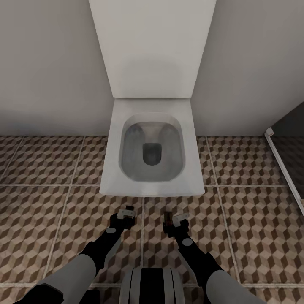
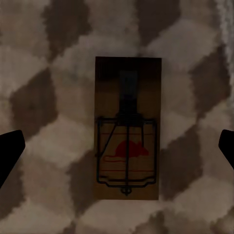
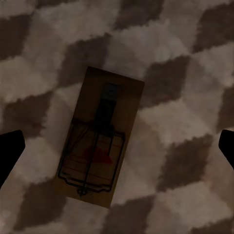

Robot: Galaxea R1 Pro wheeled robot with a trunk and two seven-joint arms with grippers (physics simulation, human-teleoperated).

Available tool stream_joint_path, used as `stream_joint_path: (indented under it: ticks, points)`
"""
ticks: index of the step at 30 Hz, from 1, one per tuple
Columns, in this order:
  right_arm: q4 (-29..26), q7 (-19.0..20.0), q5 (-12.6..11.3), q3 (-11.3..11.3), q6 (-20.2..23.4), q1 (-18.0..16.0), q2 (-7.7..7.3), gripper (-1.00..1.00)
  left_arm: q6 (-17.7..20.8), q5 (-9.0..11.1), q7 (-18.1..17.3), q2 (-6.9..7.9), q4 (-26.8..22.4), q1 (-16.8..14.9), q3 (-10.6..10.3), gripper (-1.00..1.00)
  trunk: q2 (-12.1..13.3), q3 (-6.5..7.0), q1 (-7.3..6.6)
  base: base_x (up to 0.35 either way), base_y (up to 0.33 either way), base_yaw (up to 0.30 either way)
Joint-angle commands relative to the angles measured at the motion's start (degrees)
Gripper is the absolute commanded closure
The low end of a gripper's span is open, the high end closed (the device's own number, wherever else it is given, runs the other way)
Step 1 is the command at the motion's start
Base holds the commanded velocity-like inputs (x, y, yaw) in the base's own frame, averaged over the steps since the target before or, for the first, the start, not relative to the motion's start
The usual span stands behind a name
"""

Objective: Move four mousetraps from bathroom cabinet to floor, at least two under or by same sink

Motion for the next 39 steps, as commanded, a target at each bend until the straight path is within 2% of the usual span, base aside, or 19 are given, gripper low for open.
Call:
stream_joint_path:
  ticks: [1,26,39]
  points:
    - [0.1,-0.4,0.2,0.3,-0.1,0.0,-0.02,-1.0,0.0,0.6,0.4,0.04,0.0,0.0,-0.5,-1.0,0.0,0.2,-0.03,0.0,0.0,0.0]
    - [0.1,-0.4,0.2,0.3,-0.1,0.0,-0.02,-1.0,0.0,0.6,0.4,0.04,0.0,0.0,-0.5,-1.0,0.3,5.74,-0.68,0.0,0.0,0.0]
    - [0.0,-0.4,0.2,0.3,-0.1,-0.1,-0.02,-1.0,-0.1,0.6,0.4,-0.05,0.2,0.0,-0.5,-1.0,0.3,5.74,-0.68,-0.03,0.007,0.0]
